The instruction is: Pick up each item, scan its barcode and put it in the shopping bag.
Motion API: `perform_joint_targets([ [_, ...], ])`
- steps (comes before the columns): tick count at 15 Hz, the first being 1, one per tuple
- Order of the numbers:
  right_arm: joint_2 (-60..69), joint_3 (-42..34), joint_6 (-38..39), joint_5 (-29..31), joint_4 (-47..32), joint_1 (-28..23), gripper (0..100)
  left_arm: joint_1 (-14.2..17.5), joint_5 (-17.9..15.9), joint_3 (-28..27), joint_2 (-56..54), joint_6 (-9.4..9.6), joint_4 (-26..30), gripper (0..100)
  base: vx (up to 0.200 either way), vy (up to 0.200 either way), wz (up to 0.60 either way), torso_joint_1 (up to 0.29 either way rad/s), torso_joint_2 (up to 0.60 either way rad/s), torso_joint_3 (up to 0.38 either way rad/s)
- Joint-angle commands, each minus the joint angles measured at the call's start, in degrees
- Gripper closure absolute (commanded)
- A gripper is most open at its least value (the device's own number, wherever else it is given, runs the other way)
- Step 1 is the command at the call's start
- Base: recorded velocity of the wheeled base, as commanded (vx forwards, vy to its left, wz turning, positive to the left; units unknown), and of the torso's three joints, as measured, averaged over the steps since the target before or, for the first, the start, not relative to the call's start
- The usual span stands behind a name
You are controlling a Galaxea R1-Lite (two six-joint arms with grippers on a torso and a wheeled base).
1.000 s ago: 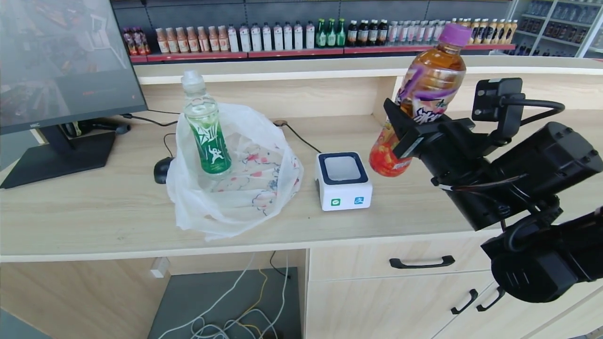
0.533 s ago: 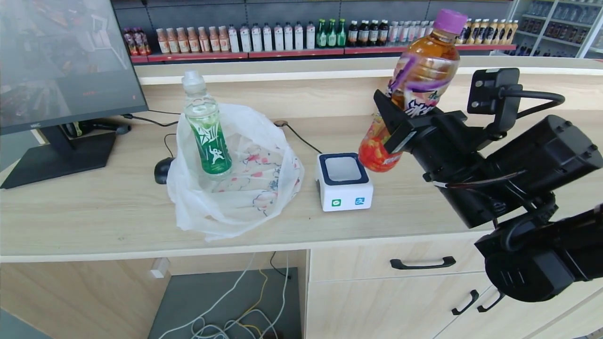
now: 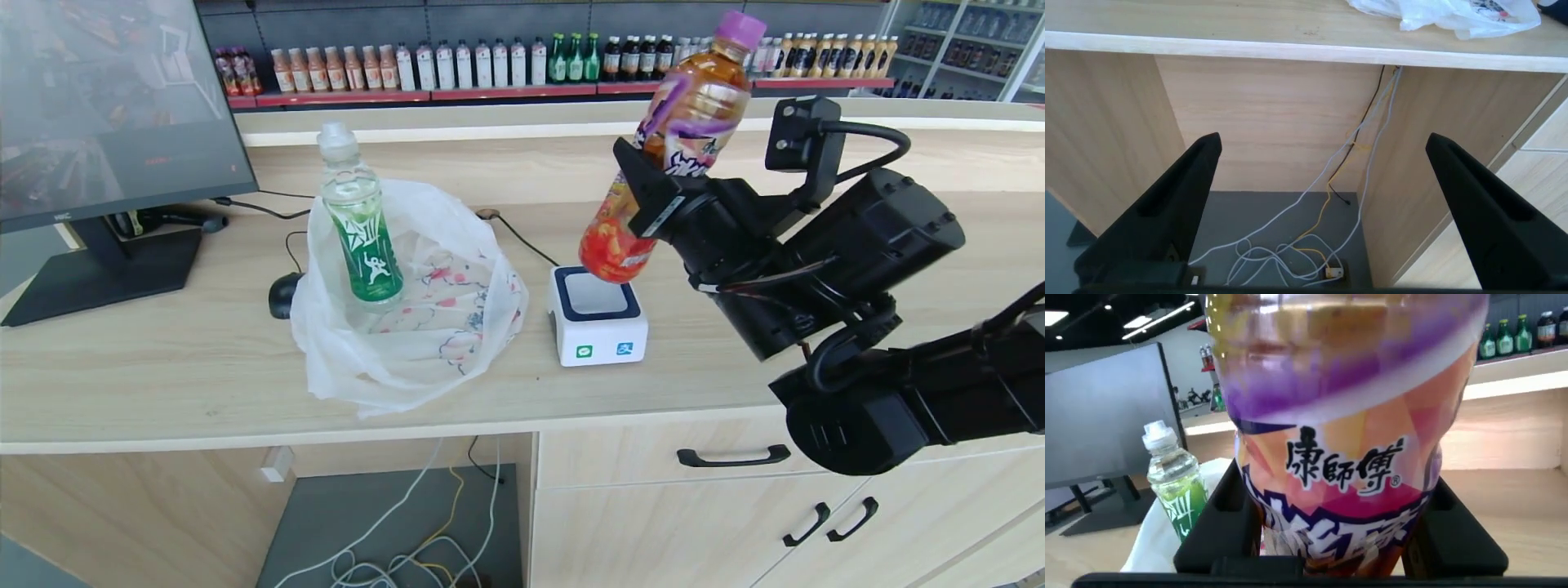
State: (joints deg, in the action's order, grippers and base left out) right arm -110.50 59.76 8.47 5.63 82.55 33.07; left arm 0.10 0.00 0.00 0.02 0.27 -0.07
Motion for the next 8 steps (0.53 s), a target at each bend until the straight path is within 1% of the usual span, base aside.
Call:
perform_joint_targets([
  [1,-2.71,3.61,2.87,0.17,-0.73,1.03,100,-0.01,0.00,0.00,-0.02,0.00,-0.01,0,0.000,0.000,0.00,0.000,0.00,0.000],
  [4,-5.61,7.57,8.84,0.43,-0.82,1.56,100,-0.01,0.00,0.00,-0.02,0.00,-0.01,0,0.000,0.000,0.00,0.000,0.00,0.000],
  [5,-5.96,8.53,10.95,1.75,-0.82,2.17,100,-0.01,0.00,0.00,-0.02,0.00,-0.01,0,0.000,0.000,0.00,0.000,0.00,0.000],
  [8,-5.96,9.06,20.62,9.13,-2.22,4.72,100,-0.01,0.00,0.00,-0.02,0.00,-0.01,0,0.000,0.000,0.00,0.000,0.00,0.000],
])
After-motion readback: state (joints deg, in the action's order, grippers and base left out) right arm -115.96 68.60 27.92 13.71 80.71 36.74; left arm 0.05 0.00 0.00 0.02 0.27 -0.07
